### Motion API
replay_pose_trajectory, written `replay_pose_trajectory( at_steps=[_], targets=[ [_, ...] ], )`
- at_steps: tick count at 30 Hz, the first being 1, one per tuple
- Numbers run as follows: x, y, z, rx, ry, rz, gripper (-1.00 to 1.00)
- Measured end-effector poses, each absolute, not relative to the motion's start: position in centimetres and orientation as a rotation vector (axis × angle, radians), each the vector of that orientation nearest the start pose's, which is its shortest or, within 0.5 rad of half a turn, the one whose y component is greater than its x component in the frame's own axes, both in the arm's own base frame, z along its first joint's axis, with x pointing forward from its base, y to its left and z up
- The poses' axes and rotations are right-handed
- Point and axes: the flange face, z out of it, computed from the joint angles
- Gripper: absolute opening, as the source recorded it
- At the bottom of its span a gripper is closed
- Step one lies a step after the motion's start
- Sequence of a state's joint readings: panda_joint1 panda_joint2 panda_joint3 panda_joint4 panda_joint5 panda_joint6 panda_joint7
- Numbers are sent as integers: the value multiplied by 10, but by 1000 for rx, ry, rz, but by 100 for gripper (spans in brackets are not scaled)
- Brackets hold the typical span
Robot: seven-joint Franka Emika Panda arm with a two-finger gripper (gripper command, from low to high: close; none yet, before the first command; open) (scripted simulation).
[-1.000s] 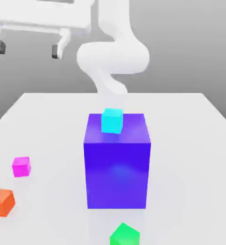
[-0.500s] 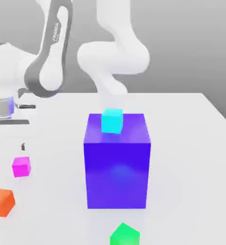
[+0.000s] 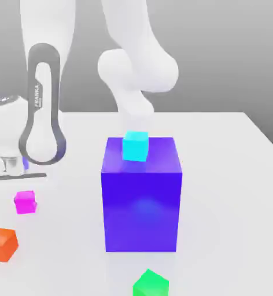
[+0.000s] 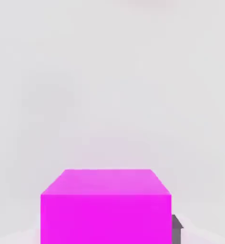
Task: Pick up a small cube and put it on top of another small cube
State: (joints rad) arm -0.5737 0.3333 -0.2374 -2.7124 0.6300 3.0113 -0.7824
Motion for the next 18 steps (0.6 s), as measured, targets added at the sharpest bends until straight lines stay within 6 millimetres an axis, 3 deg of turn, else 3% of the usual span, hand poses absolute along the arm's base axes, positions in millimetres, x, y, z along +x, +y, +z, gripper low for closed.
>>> replay_pose_trajectory(
  at_steps=[10, 14, 18],
  targets=[
    [221, -307, 188, -2984, 980, 6, -100],
    [287, -282, 201, -3025, 880, 34, -100],
    [358, -239, 214, -3070, 799, 52, -100]
  ],
)
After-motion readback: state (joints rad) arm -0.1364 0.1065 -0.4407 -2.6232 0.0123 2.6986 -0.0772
